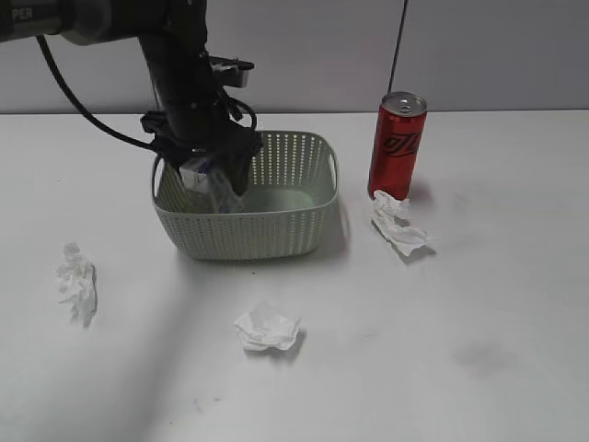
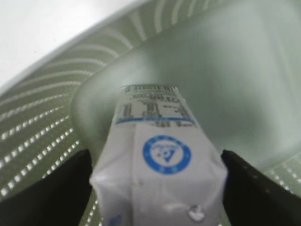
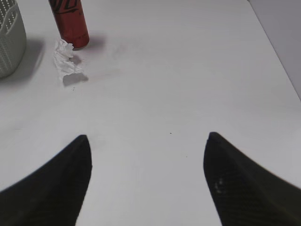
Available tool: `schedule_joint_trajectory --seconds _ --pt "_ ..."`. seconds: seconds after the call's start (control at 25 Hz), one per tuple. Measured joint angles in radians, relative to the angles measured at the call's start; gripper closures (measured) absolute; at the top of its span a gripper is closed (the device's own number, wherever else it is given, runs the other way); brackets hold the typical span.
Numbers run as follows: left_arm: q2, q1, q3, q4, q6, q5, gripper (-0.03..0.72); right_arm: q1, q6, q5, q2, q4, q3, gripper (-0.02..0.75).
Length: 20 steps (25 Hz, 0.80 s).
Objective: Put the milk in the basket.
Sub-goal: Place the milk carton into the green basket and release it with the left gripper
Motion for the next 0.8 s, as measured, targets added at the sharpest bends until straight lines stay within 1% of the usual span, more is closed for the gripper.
schedule_joint_trajectory --seconds 0.28,0.8 --pt "-0.020 0.000 -0.125 0.039 -0.012 0.002 0.028 0.000 0.000 0.000 0.000 0.000 0.000 0.149" --pt "-0.324 0.000 -0.128 0.098 -0.046 0.006 0.046 0.000 0.000 0.000 0.000 0.000 0.000 0.149"
